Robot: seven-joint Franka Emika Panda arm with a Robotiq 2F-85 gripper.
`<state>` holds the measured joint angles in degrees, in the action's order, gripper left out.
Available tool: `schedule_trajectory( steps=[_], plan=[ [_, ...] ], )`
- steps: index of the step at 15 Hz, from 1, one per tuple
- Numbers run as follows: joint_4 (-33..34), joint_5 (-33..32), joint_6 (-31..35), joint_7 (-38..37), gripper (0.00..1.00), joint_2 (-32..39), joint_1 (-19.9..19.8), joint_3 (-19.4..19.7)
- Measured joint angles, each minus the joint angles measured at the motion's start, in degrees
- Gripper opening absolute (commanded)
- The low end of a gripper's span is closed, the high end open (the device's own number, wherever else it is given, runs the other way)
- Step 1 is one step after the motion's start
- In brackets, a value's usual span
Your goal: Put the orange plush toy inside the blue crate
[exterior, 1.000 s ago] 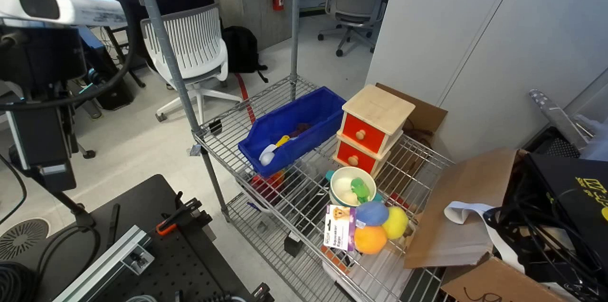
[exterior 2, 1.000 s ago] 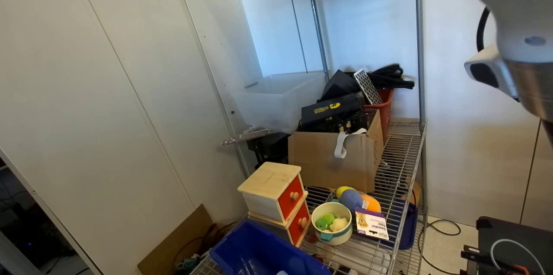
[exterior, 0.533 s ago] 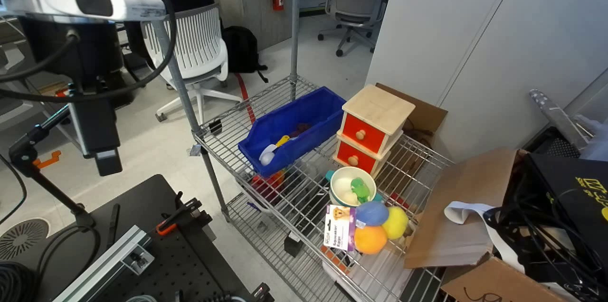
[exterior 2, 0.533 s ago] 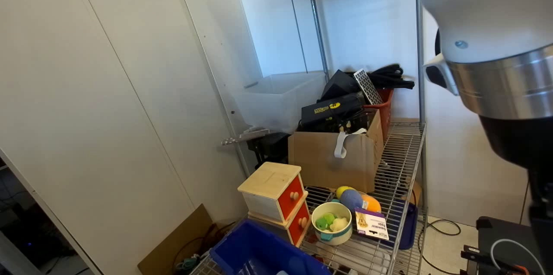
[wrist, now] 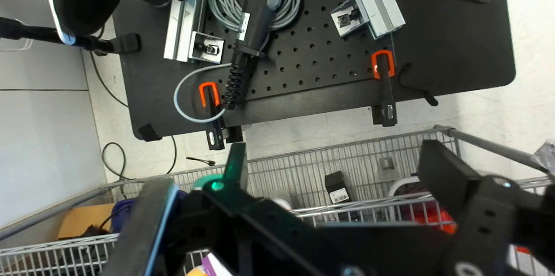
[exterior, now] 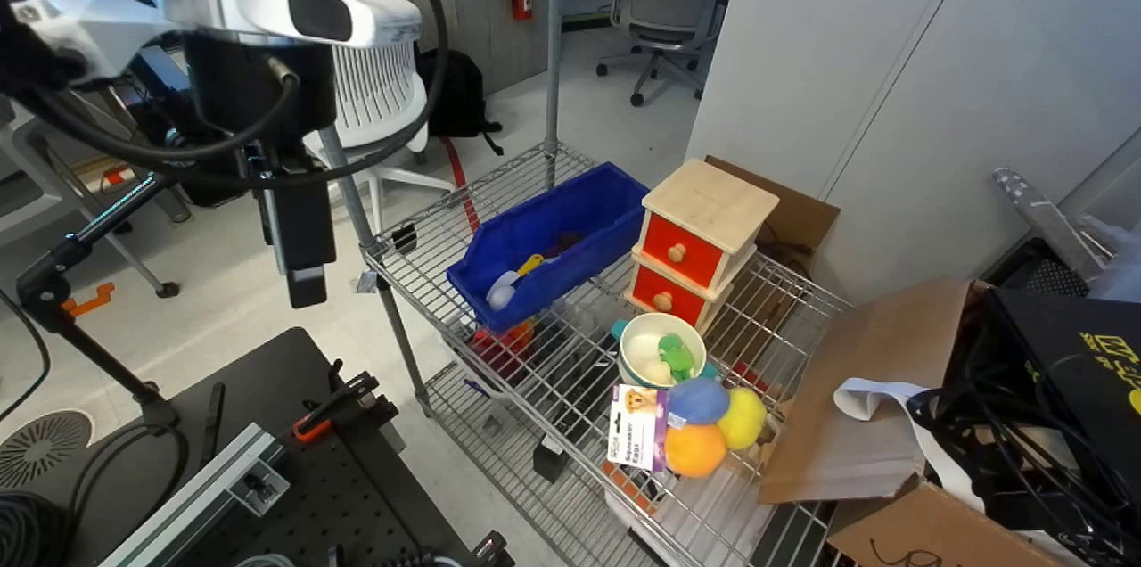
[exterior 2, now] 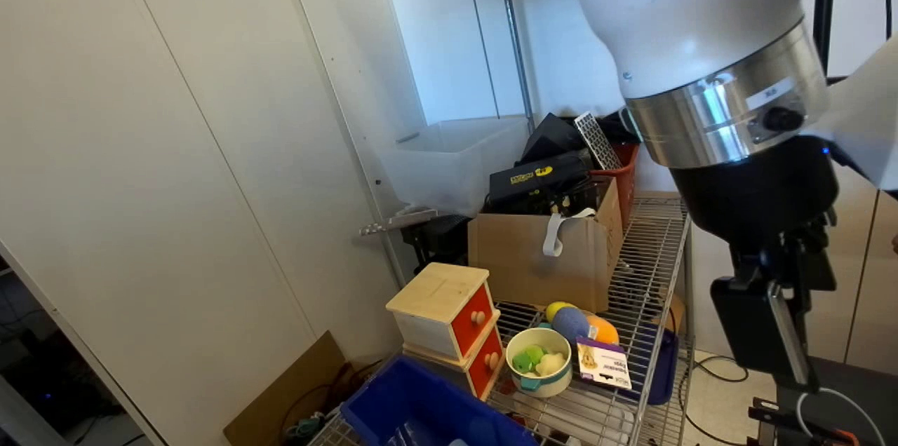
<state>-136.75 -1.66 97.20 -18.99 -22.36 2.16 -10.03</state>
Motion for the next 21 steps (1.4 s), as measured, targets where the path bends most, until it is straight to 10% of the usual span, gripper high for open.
schedule_trajectory(
  steps=[21],
  plan=[
    [4.37,3.09,-1.61,12.28,1.0,5.05,0.29,2.31]
  ],
)
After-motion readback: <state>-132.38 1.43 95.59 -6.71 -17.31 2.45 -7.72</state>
